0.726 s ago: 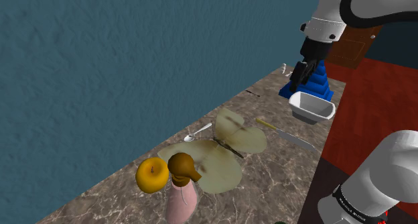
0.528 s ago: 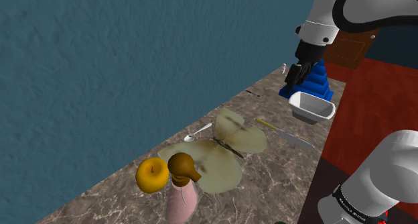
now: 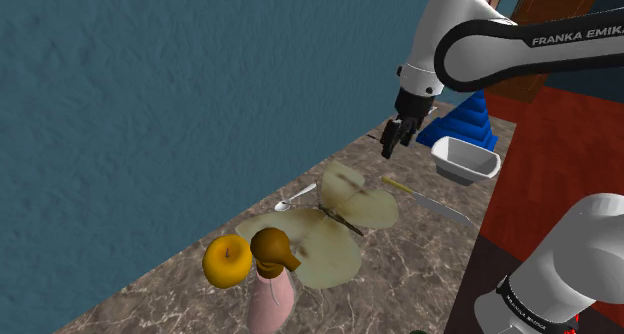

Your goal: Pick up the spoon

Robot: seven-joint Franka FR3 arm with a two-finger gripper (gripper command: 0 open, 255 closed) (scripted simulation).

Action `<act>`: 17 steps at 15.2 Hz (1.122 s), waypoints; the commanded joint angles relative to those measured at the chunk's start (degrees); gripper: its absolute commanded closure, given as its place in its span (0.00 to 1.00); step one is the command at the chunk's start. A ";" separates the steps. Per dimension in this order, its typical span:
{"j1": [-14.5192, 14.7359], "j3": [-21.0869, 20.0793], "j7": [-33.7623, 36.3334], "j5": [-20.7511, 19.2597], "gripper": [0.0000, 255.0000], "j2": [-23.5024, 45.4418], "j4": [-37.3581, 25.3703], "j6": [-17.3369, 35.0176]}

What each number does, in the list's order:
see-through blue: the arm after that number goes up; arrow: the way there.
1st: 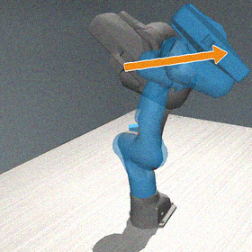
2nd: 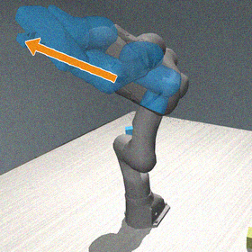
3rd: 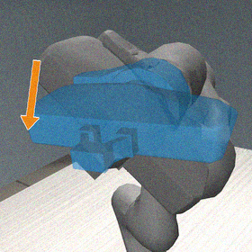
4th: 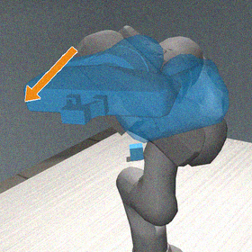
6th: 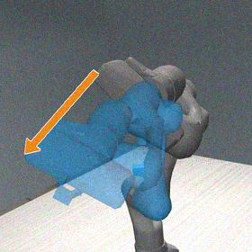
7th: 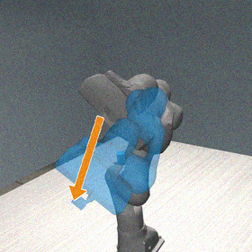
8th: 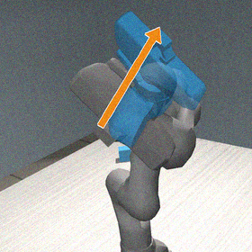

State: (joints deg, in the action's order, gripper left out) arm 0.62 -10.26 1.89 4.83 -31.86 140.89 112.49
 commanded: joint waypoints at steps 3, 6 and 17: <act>0.32 -2.85 2.65 -0.11 0.00 7.17 -0.82 7.30; 0.28 -4.98 5.00 -1.05 0.00 13.27 -2.47 12.32; 1.12 -9.96 17.47 -12.53 0.00 37.91 -14.67 25.35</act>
State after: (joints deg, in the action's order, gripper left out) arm 1.30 -19.90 17.48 -5.93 3.22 127.70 136.52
